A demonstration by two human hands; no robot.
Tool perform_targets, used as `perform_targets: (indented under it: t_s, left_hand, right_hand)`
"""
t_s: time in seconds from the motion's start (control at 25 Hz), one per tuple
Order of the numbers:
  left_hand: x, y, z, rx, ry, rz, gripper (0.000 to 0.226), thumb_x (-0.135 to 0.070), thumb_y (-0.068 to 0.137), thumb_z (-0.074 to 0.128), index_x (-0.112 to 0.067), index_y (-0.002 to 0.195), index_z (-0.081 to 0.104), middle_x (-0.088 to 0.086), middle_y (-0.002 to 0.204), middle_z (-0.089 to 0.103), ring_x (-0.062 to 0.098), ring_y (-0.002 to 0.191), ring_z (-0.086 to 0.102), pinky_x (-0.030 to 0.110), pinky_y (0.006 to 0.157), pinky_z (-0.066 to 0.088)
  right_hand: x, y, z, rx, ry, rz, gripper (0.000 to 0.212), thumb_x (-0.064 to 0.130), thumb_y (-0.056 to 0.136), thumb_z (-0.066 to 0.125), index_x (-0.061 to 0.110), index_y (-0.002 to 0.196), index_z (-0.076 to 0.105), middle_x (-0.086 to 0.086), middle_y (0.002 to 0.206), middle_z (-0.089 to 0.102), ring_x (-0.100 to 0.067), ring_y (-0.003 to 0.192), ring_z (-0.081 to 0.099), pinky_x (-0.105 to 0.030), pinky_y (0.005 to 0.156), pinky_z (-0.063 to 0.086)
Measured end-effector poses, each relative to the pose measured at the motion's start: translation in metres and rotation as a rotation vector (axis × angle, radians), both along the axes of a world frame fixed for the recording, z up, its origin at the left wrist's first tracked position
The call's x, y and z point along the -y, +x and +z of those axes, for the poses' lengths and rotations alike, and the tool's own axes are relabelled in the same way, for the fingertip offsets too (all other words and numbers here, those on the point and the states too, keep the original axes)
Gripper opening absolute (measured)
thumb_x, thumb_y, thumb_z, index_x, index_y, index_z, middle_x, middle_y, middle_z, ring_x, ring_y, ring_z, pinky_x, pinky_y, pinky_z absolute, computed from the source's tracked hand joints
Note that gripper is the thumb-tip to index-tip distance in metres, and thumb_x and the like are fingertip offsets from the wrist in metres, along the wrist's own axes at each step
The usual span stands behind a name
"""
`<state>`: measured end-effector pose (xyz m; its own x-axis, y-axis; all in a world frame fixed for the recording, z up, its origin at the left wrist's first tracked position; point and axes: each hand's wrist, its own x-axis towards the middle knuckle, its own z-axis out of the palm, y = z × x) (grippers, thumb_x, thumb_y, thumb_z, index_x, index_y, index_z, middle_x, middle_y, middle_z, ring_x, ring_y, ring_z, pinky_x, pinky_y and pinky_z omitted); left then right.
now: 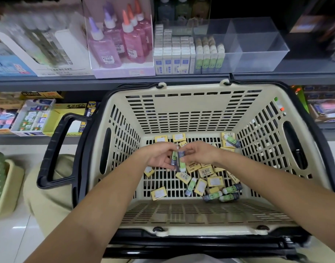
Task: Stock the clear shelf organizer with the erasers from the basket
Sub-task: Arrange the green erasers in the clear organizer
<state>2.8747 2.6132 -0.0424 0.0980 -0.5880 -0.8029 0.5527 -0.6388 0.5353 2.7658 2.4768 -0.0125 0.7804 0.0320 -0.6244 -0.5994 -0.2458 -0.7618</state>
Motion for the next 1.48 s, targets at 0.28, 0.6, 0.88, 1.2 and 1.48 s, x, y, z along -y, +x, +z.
perform_targets:
  t_s: [0.28,0.6,0.88,1.2,1.48]
  left_hand:
    - [0.007,-0.001,0.001,-0.139,-0.103,0.168,0.024,-0.036,0.094,0.049,-0.016,0.106,0.059,0.007,0.087,0.069,0.023,0.083,0.065,0.039,0.074,0.055]
    - [0.008,0.003,-0.003,-0.092,0.007,0.37,0.035,-0.042,0.097,0.041,-0.011,0.094,0.059,0.007,0.08,0.062,0.018,0.07,0.061,0.031,0.058,0.054]
    - [0.006,0.003,-0.003,-0.188,-0.126,0.33,0.039,-0.04,0.073,0.071,-0.01,0.097,0.062,0.007,0.083,0.059,0.018,0.07,0.061,0.028,0.061,0.055]
    - [-0.004,0.009,-0.013,-0.105,-0.066,0.317,0.015,0.001,0.081,0.064,-0.011,0.089,0.057,0.007,0.082,0.063,0.019,0.076,0.061,0.039,0.067,0.058]
    - [0.001,0.007,-0.008,-0.135,-0.109,0.165,0.023,-0.023,0.072,0.076,-0.019,0.087,0.06,0.002,0.079,0.065,0.016,0.073,0.062,0.032,0.064,0.055]
  right_hand:
    - [0.003,0.009,0.005,0.117,-0.113,-0.28,0.024,0.009,0.083,0.068,0.008,0.106,0.065,-0.003,0.076,0.067,-0.009,0.063,0.061,-0.015,0.054,0.047]
    - [0.006,0.009,0.014,0.386,-0.33,-0.385,0.014,0.008,0.08,0.069,0.016,0.085,0.059,0.006,0.082,0.063,-0.006,0.073,0.062,-0.01,0.062,0.048]
    - [0.0,-0.002,-0.005,0.478,-0.403,-0.006,0.019,0.009,0.08,0.069,0.017,0.097,0.062,0.005,0.105,0.055,-0.005,0.098,0.055,-0.011,0.082,0.048]
    - [0.004,-0.025,-0.031,0.074,-0.524,0.554,0.02,0.021,0.086,0.063,0.016,0.105,0.068,0.002,0.108,0.065,-0.014,0.097,0.06,-0.029,0.088,0.049]
    - [-0.003,-0.038,-0.042,0.229,-0.835,1.019,0.034,0.025,0.091,0.053,0.023,0.125,0.049,-0.006,0.122,0.048,-0.026,0.11,0.05,-0.037,0.077,0.049]
